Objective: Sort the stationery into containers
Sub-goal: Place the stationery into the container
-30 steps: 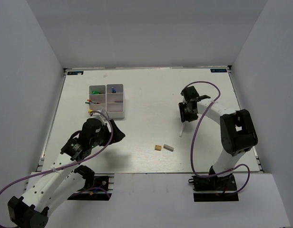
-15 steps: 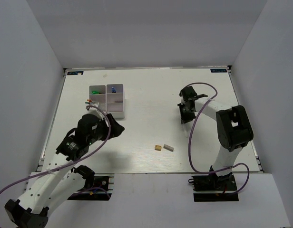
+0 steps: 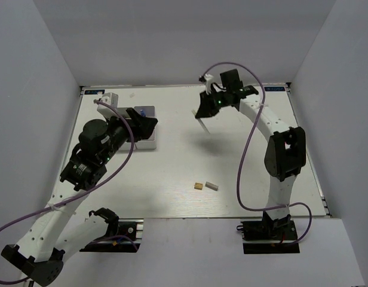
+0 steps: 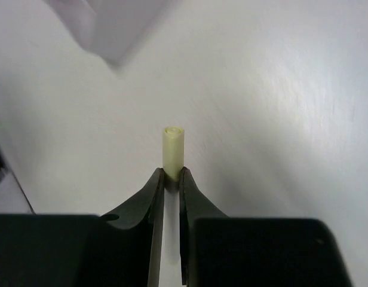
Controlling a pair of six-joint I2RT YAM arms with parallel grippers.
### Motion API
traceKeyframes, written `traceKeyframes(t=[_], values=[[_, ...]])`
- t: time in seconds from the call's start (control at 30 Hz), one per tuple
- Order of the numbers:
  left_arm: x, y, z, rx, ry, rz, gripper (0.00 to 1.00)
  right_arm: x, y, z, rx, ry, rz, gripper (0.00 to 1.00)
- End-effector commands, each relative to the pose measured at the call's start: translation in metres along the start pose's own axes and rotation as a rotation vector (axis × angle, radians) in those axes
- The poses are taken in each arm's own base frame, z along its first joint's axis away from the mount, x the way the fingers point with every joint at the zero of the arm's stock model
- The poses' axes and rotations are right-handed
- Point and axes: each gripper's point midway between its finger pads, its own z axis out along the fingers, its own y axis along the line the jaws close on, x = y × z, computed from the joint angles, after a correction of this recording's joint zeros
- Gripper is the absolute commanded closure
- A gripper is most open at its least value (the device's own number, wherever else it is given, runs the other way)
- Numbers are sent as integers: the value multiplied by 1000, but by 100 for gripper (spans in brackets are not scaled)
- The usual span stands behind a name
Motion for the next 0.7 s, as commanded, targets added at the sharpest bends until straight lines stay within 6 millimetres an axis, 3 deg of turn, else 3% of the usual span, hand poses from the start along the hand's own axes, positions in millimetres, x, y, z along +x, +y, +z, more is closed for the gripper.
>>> traceKeyframes(t=[0.0,0.03,0.07,0.17,0.37,0.43,0.47,0.67], values=[[-45,-30,-10,96,-125,45,16,-61,76,-3,-385,-163,-235,100],[-51,-36,-11,112,-132,45,16,-82,87,-8,-427,-226,-304,100],[-64,-46,-15,150,-168,58,16,-94,118,-12,-575,-268,-331,100],[-72,-60,-15,201,-170,83,15,-120,159,-11,-748,-352,-387,100],[-92,-81,-21,266,-196,99,15,-138,243,21,-1003,-434,-587,100],[-94,-84,-23,279,-200,100,15,-148,256,26,-1000,-489,-652,100],[-94,-84,-23,279,-200,100,15,-148,267,39,-1003,-507,-658,100],[-91,-85,-31,286,-185,71,15,-149,281,81,-970,-603,-721,100]])
